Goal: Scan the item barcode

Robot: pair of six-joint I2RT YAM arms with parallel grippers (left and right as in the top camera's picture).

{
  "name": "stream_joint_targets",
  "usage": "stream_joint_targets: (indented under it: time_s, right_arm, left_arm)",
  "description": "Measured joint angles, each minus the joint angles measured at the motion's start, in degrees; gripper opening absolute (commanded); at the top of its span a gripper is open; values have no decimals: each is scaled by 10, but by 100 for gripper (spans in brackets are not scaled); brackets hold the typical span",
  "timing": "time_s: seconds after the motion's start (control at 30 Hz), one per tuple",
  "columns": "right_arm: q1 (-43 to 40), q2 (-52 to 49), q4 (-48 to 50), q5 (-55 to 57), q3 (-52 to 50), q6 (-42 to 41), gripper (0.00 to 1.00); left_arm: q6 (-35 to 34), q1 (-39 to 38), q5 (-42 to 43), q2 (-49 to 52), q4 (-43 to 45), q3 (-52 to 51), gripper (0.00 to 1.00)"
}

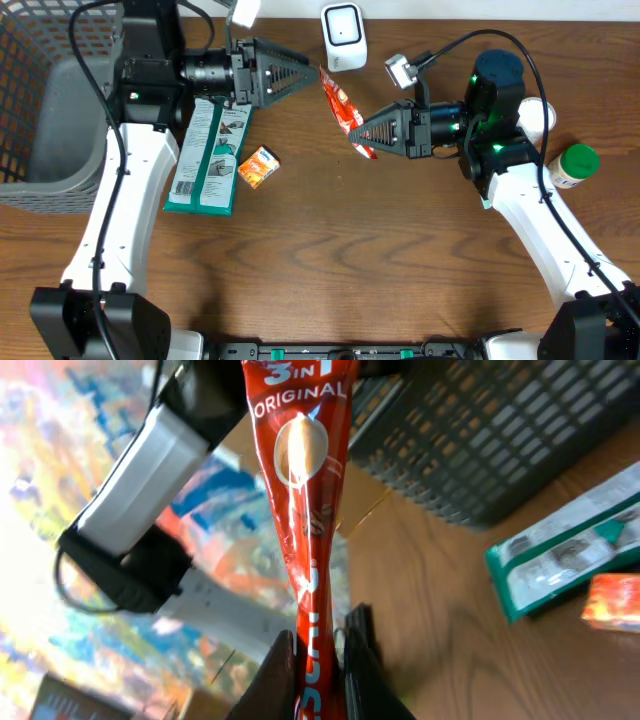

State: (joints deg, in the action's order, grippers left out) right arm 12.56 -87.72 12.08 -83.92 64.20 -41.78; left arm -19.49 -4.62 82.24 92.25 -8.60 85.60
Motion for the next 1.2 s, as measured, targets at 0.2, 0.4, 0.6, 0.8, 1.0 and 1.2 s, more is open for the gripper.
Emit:
stream_joint_targets:
  time_s: [0.2, 0.4, 0.6, 0.8, 1.0, 1.2]
  right_arm:
    - [0, 0, 50, 53, 0, -36, 1]
    - [3, 0, 161, 92, 0, -96, 1]
    - [34, 0, 186, 120, 0, -133, 1]
    - [51, 0, 185, 130, 0, -133, 2]
    - [51, -1, 177, 141, -1, -128, 62]
    - [49, -1, 105, 144, -1, -101, 67]
  left_arm:
    - [0, -12, 2, 0, -3, 0, 86]
    - [5, -45, -18, 0, -3, 0, 86]
    - [5, -75, -57, 0, 5, 0, 68]
    - [11, -86, -66, 0, 16, 0, 20]
    - [13, -86, -66, 0, 16, 0, 7]
    - [-12, -86, -70, 0, 16, 0, 7]
